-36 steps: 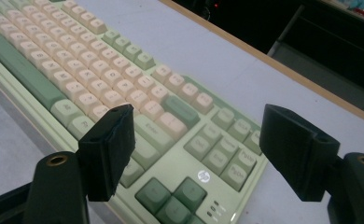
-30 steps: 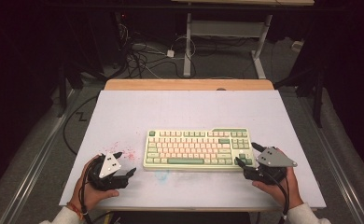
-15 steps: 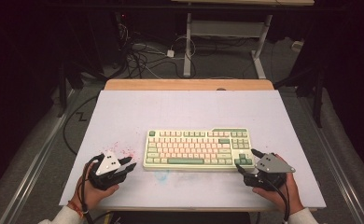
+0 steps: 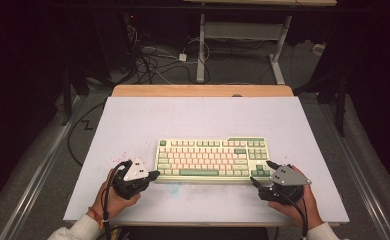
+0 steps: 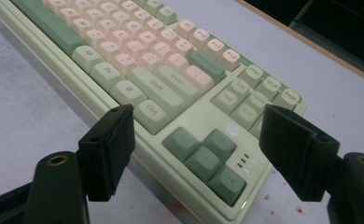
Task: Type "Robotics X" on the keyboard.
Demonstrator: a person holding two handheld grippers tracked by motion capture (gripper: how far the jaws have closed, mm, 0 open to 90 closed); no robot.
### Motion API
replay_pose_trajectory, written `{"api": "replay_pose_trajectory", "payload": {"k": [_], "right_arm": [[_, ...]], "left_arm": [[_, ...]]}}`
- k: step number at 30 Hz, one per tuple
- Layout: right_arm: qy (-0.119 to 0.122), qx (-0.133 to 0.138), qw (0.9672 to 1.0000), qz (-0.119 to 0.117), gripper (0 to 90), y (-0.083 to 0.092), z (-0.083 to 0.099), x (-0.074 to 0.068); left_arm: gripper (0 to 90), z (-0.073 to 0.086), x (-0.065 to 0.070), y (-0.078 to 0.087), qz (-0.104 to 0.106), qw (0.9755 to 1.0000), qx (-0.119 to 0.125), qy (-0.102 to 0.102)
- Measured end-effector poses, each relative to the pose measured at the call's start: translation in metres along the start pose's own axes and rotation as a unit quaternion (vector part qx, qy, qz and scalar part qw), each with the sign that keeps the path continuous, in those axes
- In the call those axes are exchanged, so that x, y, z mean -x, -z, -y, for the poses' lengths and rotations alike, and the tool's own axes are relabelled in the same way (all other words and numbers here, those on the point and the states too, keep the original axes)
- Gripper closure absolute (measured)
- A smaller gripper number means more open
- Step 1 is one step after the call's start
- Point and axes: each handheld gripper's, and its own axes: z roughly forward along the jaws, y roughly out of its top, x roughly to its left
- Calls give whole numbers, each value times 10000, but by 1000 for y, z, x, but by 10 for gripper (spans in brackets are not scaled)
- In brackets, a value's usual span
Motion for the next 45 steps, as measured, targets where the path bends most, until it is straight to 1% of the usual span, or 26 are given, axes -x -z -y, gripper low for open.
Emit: {"api": "replay_pose_trajectory", "payload": {"k": [8, 15, 20, 21, 22, 24, 25, 26, 27, 29, 36, 40, 41, 43, 45], "right_arm": [[11, -4, 10000, -9, 272, -1, 0, -1], [44, -40, 10000, -20, 272, -2, 1, -1], [50, -56, 10000, -18, 272, -2, 1, -1], [54, -66, 10000, -14, 272, -2, 1, -1], [74, -68, 9999, -13, 272, -2, 1, -1], [74, -63, 9999, -26, 272, -2, 1, -1], [89, -70, 9999, -19, 272, -2, 1, -1], [102, -72, 9999, -23, 272, -2, 1, -1], [94, -78, 9999, -24, 272, -2, 1, -2], [115, -101, 9999, 16, 272, -2, 1, -2], [137, -119, 9998, -6, 272, -3, 2, -1], [143, -114, 9998, -12, 272, -3, 2, -1], [141, -119, 9998, -10, 272, -3, 2, -1], [150, -125, 9998, -22, 272, -3, 2, -1], [153, -129, 9998, -26, 272, -3, 2, -1]], "left_arm": [[875, -18, 2, -12, 121, 9998, -1, -155], [875, -33, 1, -26, 220, 9994, -85, -251], [875, -43, 3, -35, 192, 9993, -63, -329], [875, -45, 2, -37, 218, 9992, -61, -324], [875, -47, 3, -39, 249, 9990, -89, -347], [875, -50, 3, -43, 240, 9989, -124, -375], [875, -51, 3, -45, 270, 9989, -131, -373], [875, -53, 3, -46, 241, 9988, -148, -408], [875, -54, 3, -48, 256, 9989, -134, -375], [875, -56, 3, -51, 260, 9988, -146, -400], [875, -64, 4, -63, 363, 9981, -233, -434], [874, -66, 3, -68, 402, 9977, -317, -454], [873, -66, 3, -69, 383, 9977, -328, -452], [874, -67, 1, -70, 427, 9976, -352, -422], [873, -67, 1, -71, 412, 9975, -382, -436]]}}
